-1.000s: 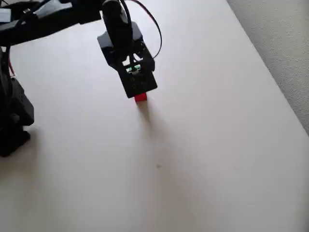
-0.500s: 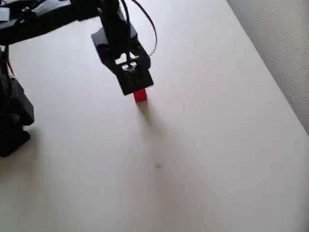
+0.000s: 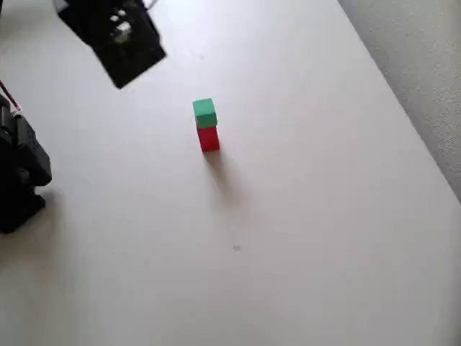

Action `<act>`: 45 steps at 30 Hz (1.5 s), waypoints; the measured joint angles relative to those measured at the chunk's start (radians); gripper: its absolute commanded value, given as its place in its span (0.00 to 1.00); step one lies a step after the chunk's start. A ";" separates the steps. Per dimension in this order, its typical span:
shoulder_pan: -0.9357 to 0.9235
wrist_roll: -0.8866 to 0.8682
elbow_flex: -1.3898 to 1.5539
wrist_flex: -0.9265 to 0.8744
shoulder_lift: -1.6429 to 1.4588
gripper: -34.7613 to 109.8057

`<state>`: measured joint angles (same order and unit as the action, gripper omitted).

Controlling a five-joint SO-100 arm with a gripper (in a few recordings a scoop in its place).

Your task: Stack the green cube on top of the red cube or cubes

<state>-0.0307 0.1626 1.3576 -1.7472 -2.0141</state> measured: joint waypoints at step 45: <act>-0.147 0.101 1.609 0.457 -1.269 0.23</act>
<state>-0.1779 0.2638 2.9667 -1.2901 -3.2827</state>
